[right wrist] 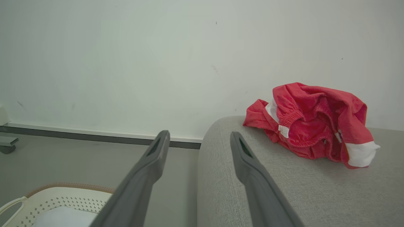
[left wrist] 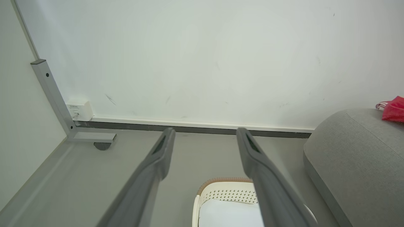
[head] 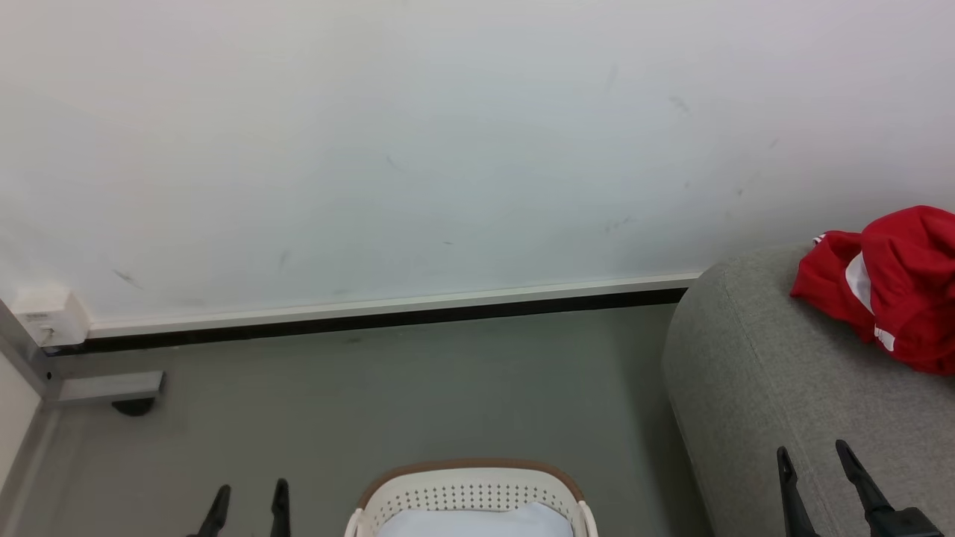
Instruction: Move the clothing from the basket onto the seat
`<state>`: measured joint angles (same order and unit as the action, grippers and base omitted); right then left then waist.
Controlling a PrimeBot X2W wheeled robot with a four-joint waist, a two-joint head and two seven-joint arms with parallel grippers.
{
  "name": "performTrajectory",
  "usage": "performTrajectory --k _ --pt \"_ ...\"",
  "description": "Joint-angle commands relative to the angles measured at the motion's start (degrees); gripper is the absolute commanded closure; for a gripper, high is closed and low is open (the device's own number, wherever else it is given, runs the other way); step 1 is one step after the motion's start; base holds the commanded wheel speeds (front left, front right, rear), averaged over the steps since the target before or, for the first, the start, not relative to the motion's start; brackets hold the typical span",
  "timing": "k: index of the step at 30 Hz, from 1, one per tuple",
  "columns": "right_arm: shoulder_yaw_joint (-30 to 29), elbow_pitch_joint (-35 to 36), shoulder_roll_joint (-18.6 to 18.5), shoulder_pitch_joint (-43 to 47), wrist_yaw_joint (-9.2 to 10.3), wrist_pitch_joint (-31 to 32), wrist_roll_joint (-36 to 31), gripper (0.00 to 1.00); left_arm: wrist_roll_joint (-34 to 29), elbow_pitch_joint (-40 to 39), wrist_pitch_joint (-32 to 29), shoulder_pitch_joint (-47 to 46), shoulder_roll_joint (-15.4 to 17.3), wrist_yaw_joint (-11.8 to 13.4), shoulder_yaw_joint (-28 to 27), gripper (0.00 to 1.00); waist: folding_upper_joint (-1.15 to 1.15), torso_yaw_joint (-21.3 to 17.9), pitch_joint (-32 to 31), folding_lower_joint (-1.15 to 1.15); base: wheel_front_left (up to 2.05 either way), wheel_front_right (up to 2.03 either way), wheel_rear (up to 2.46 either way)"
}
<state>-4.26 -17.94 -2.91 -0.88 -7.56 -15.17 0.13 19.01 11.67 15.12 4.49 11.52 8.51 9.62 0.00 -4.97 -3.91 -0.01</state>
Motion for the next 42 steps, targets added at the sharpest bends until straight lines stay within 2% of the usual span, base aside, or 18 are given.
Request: performTrajectory --k 1,7,8,14,28,42 --pt "0.4 -0.7 0.0 0.8 0.15 0.0 0.9 0.0 -0.9 -0.4 0.0 0.8 -0.4 -0.2 -0.8 0.0 0.0 0.1 -0.2 0.01 0.0 0.0 0.0" --pt "1.5 -2.4 0.0 0.0 0.15 0.0 1.3 0.0 -3.1 -0.5 0.0 1.4 -1.9 -1.5 -2.3 0.0 0.0 0.6 -0.6 0.01 0.0 0.0 0.0" --pt "1.6 -2.4 0.0 0.0 0.0 0.0 0.6 1.0 -2.4 -0.4 0.0 0.8 -2.1 -1.5 -2.3 1.0 0.0 0.6 -0.6 0.01 0.0 0.0 0.0" --pt "1.7 -5.2 0.9 1.2 0.0 0.1 0.8 1.0 -2.3 2.6 -0.1 1.9 -3.3 -1.6 -1.7 1.0 0.0 0.7 -0.6 0.01 0.0 0.0 0.0" --pt "0.8 -3.5 0.7 -0.3 0.02 4.3 17.8 1.0 11.8 2.6 -4.2 -0.6 -4.3 -4.3 -4.5 1.0 0.0 1.2 0.0 0.01 0.0 0.0 0.0" --pt "0.3 -2.0 0.5 -1.2 0.03 7.3 31.4 1.0 23.0 2.4 -7.3 -2.5 -5.1 -6.4 -6.6 1.0 0.0 1.6 0.4 0.01 0.0 0.0 0.0"
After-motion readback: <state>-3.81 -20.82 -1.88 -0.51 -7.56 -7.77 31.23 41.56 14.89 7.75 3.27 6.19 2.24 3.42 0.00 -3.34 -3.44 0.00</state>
